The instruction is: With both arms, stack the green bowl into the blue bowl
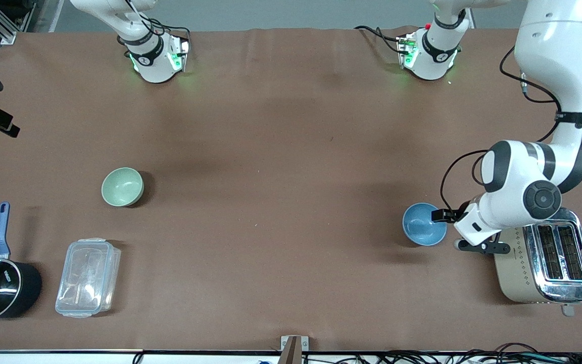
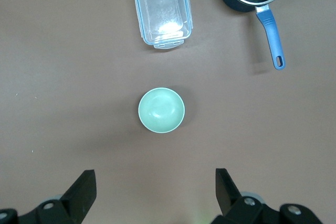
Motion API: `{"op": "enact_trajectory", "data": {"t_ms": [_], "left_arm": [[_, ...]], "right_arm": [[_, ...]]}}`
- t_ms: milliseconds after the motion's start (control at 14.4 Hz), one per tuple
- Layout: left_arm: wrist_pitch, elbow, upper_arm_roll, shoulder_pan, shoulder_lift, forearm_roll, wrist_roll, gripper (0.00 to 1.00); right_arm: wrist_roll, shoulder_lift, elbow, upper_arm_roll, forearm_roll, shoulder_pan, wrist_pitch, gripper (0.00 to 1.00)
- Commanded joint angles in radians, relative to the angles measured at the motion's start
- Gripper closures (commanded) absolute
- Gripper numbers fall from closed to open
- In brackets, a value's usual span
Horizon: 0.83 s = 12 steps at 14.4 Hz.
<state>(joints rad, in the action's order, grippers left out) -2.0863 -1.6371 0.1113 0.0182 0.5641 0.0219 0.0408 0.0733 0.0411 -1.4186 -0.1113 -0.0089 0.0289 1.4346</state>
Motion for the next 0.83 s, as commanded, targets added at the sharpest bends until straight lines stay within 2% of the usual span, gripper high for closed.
{"op": "enact_trajectory", "data": {"t_ms": [0,347,417,556,625,764], "left_arm": [[-0.024,-0.003,0.004,-0.038,0.042,0.021,-0.009,0.14],[-0.038,0.011,0.005,-0.026,0.097,0.01,0.002,0.57],[-0.038,0.02,0.004,-0.024,0.102,0.01,0.002,0.64],[-0.038,0.039,0.005,-0.023,0.118,0.009,0.005,0.85],[-0.038,0.043,0.007,-0.023,0.118,0.009,0.004,0.92],[-0.035,0.052,0.039,-0.024,0.109,0.003,0.001,0.99]], "right_arm": [[-0.026,-0.01,-0.06,-0.004,-0.006,0.003,0.019,0.0],[-0.038,-0.013,-0.425,-0.004,-0.008,0.0,0.398,0.0],[-0.05,-0.013,-0.504,-0.004,-0.009,-0.003,0.49,0.0],[-0.113,-0.01,-0.696,-0.005,-0.009,-0.041,0.732,0.0],[-0.128,-0.009,-0.77,-0.005,-0.009,-0.049,0.839,0.0],[-0.13,0.02,-0.857,-0.005,-0.009,-0.055,0.964,0.0]]}}
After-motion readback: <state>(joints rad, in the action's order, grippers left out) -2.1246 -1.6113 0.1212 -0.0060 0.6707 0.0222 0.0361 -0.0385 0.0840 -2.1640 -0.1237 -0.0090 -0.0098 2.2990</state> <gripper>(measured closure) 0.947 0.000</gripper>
